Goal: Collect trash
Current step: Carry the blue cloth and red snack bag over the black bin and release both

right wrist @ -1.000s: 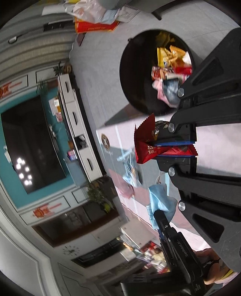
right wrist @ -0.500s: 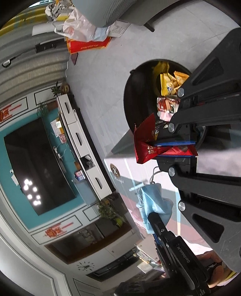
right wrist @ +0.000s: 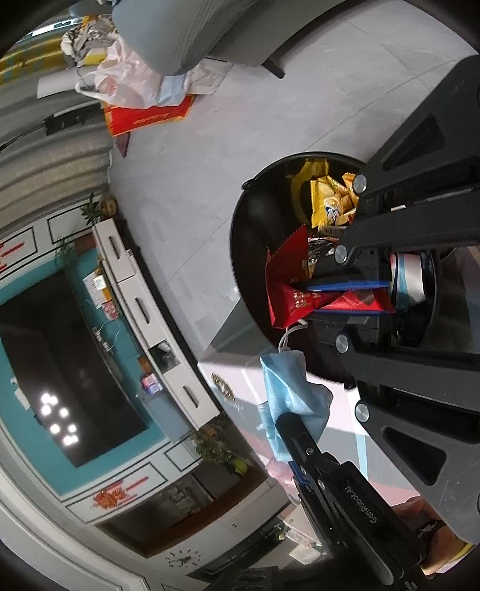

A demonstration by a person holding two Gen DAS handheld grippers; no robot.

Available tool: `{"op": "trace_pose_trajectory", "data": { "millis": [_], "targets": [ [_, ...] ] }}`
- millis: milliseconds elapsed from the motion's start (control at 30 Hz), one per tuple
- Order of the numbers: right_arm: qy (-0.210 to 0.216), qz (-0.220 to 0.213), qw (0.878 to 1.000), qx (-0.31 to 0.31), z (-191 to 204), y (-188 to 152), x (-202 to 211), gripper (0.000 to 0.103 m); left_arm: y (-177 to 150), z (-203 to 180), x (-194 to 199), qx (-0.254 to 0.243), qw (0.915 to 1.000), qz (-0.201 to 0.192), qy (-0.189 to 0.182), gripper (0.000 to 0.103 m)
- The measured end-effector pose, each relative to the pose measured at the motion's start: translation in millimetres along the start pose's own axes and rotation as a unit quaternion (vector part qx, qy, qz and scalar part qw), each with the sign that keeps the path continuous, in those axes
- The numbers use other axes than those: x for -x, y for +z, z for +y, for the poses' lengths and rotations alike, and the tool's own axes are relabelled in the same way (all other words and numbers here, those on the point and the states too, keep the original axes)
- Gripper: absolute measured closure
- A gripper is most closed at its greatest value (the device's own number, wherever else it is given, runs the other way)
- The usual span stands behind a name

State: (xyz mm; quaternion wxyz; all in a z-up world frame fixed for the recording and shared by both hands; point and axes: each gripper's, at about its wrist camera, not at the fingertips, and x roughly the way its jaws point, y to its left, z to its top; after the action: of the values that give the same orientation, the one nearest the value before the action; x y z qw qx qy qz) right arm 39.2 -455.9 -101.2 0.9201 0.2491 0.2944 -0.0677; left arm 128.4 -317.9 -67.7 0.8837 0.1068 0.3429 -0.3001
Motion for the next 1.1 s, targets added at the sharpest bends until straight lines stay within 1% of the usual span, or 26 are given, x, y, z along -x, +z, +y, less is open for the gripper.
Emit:
{"op": "trace_pose_trajectory", "data": {
  "millis": [167, 333, 367, 400, 433, 467, 500, 533, 567, 600, 633, 733, 767, 800, 867, 900, 967, 1067, 1100],
  "targets": [
    [-0.008, 0.011, 1.000, -0.007, -8, -4, -8, 0.094, -5, -4, -18, -0.004, 0.9997, 0.023, 0.004, 0.087],
    [-0.014, 0.018, 1.000, -0.013, -14, -2, -13, 0.093, -9, -4, -28, -0.004, 0.9994, 0.034, 0.007, 0.082],
    [-0.015, 0.019, 1.000, -0.014, -15, -1, -14, 0.093, -9, -3, -27, -0.004, 0.9994, 0.034, 0.008, 0.078],
    [-0.018, 0.019, 1.000, -0.015, -15, -1, -15, 0.089, -10, -2, -27, -0.004, 0.9994, 0.032, 0.010, 0.074],
    [-0.021, 0.019, 0.999, -0.016, -16, -2, -15, 0.081, -10, -2, -27, -0.004, 0.9995, 0.031, 0.011, 0.071],
    [-0.021, 0.019, 0.999, -0.018, -17, -1, -15, 0.076, -10, -1, -27, -0.004, 0.9995, 0.030, 0.012, 0.065],
    [-0.020, 0.019, 0.999, -0.021, -18, -1, -15, 0.072, -11, 0, -26, -0.003, 0.9995, 0.028, 0.014, 0.062],
    [-0.020, 0.019, 0.999, -0.022, -19, -1, -15, 0.071, -11, 0, -26, -0.003, 0.9995, 0.027, 0.015, 0.061],
    [-0.021, 0.018, 0.999, -0.022, -19, -1, -15, 0.070, -11, 0, -26, -0.002, 0.9995, 0.026, 0.016, 0.057],
    [-0.024, 0.017, 0.999, -0.022, -20, -1, -14, 0.067, -12, 1, -25, -0.002, 0.9995, 0.025, 0.017, 0.051],
    [-0.026, 0.016, 0.999, -0.024, -20, -2, -14, 0.063, -12, 1, -24, -0.002, 0.9995, 0.025, 0.018, 0.049],
    [-0.025, 0.014, 0.999, -0.031, -22, -1, -12, 0.055, -12, 3, -20, -0.004, 0.9995, 0.019, 0.025, 0.044],
    [-0.026, 0.012, 0.999, -0.033, -23, -1, -11, 0.055, -12, 3, -19, -0.003, 0.9995, 0.018, 0.027, 0.038],
    [-0.025, 0.011, 0.999, -0.034, -23, -1, -9, 0.053, -12, 4, -17, -0.002, 0.9994, 0.017, 0.031, 0.035],
    [-0.023, 0.009, 0.999, -0.035, -22, 0, -6, 0.051, -12, 5, -12, -0.005, 0.9993, 0.010, 0.037, 0.033],
    [-0.024, 0.006, 0.999, -0.034, -22, 0, -3, 0.049, -13, 6, -10, -0.005, 0.9992, 0.008, 0.040, 0.028],
    [-0.026, 0.004, 0.999, -0.033, -19, 1, 1, 0.047, -14, 8, -4, -0.005, 0.9990, 0.002, 0.045, 0.024],
    [-0.028, -0.001, 0.999, -0.029, -14, 0, 8, 0.037, -16, 12, 5, -0.003, 0.9986, -0.003, 0.053, 0.015],
    [-0.032, -0.002, 0.999, -0.027, -12, 0, 11, 0.034, -18, 14, 9, -0.001, 0.9984, -0.005, 0.057, 0.015]
  ]
}}
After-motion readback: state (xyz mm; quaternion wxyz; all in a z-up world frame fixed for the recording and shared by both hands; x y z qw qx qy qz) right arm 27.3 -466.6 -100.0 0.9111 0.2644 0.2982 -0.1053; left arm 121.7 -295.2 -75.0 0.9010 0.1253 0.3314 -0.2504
